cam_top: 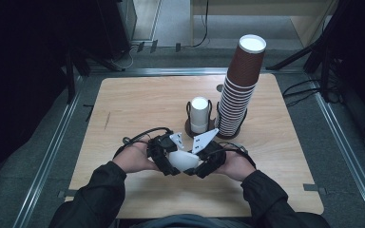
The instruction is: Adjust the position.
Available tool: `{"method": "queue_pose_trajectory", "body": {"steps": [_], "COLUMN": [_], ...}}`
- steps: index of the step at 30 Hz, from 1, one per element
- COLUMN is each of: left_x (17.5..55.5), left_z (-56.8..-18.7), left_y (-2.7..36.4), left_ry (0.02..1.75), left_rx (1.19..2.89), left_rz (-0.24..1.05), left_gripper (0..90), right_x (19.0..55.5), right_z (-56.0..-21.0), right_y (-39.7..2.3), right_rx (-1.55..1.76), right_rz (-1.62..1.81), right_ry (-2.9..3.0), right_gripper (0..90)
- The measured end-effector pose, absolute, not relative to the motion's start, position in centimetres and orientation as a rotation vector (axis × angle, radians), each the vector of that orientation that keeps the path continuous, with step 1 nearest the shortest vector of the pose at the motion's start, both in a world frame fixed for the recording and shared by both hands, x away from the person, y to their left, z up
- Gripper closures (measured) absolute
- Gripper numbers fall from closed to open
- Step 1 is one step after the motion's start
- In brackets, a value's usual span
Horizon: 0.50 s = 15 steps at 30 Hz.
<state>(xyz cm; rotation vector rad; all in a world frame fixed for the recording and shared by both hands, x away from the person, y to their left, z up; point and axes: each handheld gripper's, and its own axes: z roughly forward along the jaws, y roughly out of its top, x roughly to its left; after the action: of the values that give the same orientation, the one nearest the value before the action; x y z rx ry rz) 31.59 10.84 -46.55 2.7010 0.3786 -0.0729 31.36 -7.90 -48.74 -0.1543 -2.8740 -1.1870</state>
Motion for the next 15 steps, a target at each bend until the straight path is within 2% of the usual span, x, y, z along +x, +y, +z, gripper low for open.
{"method": "queue_pose_trajectory", "body": {"steps": [6,15], "left_x": [31.6,32.0], "left_z": [-46.1,-45.4], "left_y": [11.4,13.7], "left_ry": [0.403,0.447], "left_rx": [2.645,2.535], "left_rz": [-0.060,-0.067], "left_gripper": [7.4,5.4], "right_x": [31.6,32.0], "right_z": [-48.5,-48.2], "right_y": [-8.5,-9.3], "right_rx": [-0.179,-0.203], "right_rz": [-1.204,-1.265], "right_ry": [-2.872,-2.855], "right_gripper": [33.8,33.8]}}
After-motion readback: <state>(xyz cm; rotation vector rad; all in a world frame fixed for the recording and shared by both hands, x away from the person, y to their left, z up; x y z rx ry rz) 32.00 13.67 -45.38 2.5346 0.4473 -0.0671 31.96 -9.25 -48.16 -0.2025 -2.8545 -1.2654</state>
